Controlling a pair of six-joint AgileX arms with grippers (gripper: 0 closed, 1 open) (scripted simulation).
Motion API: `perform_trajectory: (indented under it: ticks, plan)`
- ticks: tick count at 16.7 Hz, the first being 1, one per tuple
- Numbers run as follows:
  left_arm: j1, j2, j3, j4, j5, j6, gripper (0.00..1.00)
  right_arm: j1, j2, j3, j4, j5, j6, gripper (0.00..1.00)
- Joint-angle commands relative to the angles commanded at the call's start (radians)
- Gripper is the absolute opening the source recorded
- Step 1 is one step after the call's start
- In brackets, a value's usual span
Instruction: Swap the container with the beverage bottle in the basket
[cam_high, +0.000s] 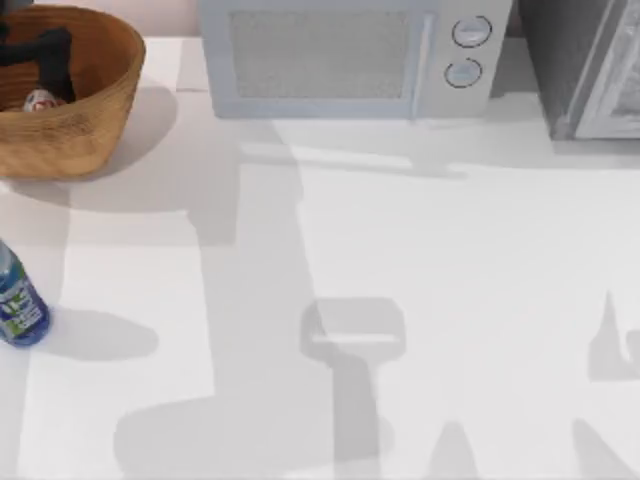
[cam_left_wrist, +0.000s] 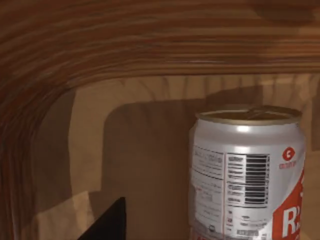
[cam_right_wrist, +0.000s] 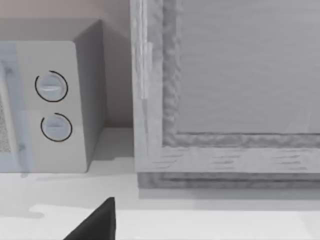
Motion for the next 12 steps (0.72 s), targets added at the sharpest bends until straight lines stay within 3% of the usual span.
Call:
perform_trajectory:
  ticks: [5, 10, 12]
  plan:
    - [-0.011, -0.018, -0.132, 0.117, -0.002, -0.011, 1.0, 0.0, 0.0, 0.0, 0.0, 0.0, 0.0, 1.0]
    - [-0.012, -0.02, -0.148, 0.131, -0.002, -0.012, 1.0, 0.0, 0.0, 0.0, 0.0, 0.0, 0.0, 1.0]
    - [-0.012, -0.02, -0.148, 0.131, -0.002, -0.012, 0.85, 0.0, 0.0, 0.0, 0.0, 0.0, 0.0, 1.0]
